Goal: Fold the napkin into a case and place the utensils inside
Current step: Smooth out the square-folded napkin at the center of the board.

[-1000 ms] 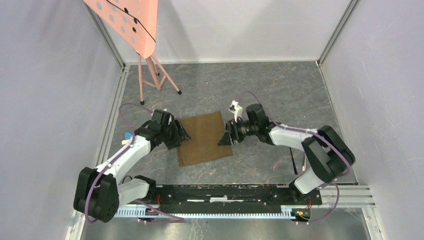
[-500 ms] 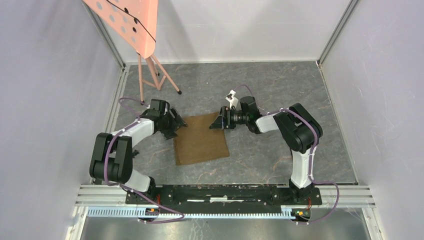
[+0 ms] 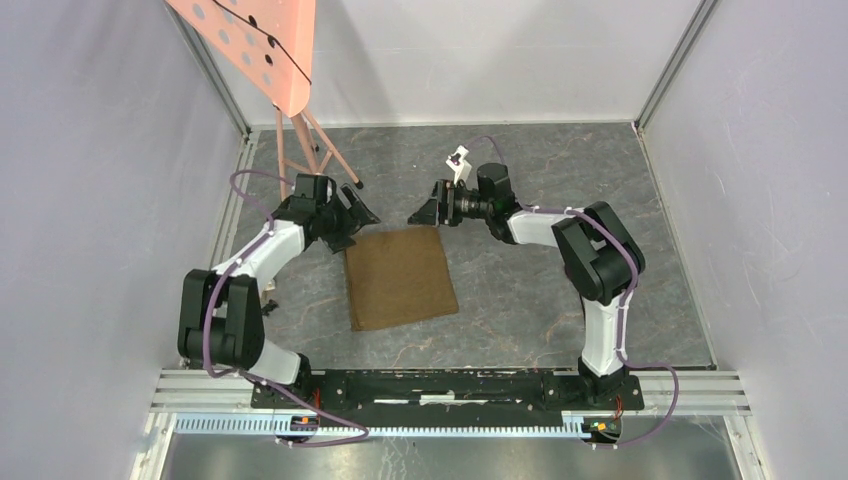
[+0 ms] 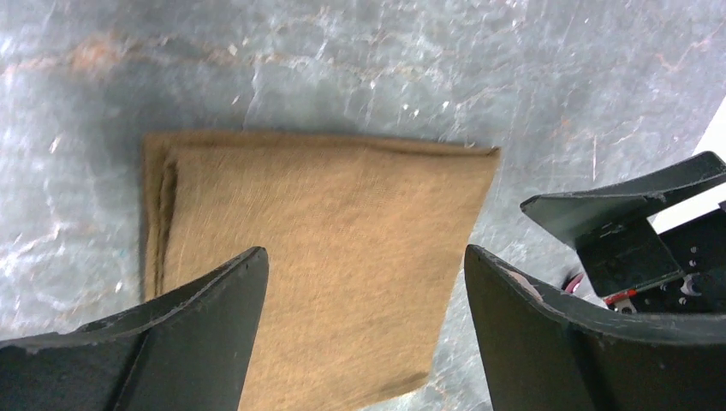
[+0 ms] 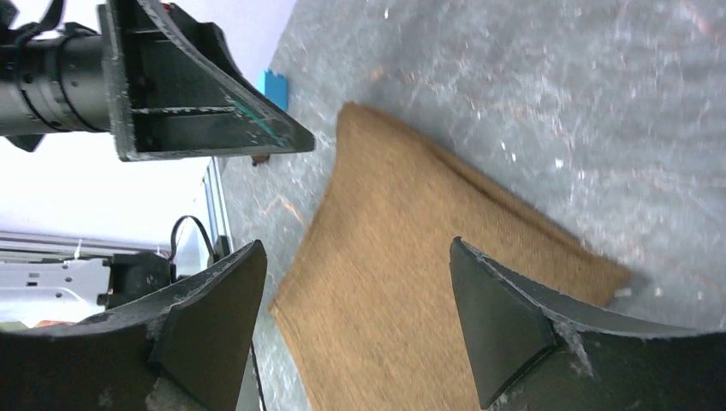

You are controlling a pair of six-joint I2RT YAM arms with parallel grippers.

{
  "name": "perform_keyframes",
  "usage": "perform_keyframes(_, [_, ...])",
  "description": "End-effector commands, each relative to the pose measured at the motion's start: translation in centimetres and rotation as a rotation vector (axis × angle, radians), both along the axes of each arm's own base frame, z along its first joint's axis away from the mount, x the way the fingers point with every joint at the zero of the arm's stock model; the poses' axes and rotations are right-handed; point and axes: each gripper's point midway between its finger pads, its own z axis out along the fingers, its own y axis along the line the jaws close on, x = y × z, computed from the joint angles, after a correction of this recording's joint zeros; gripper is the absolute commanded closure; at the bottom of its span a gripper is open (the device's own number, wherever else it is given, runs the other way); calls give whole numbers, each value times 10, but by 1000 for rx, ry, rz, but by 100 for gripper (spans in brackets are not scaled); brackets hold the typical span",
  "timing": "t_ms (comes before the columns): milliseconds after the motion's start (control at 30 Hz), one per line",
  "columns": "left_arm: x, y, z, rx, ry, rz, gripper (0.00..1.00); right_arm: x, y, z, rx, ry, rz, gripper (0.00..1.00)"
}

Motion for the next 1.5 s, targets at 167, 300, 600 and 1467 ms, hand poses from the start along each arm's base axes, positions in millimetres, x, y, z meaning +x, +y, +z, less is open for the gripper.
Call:
perform_keyframes(167, [35, 16, -32, 60, 66, 68, 8, 26, 12, -22, 39, 25, -18, 15])
perform_keyframes(300, [33, 45, -54, 112, 123, 135, 8, 33, -3, -53, -39, 41, -58, 16])
perform_keyframes(600, [22, 53, -2, 165, 25, 95, 6, 45, -47, -24, -402, -132, -95, 14])
perform_keyframes(1467, [-106, -7, 72, -122, -211, -213, 0, -143, -48, -107, -764, -94, -49, 100])
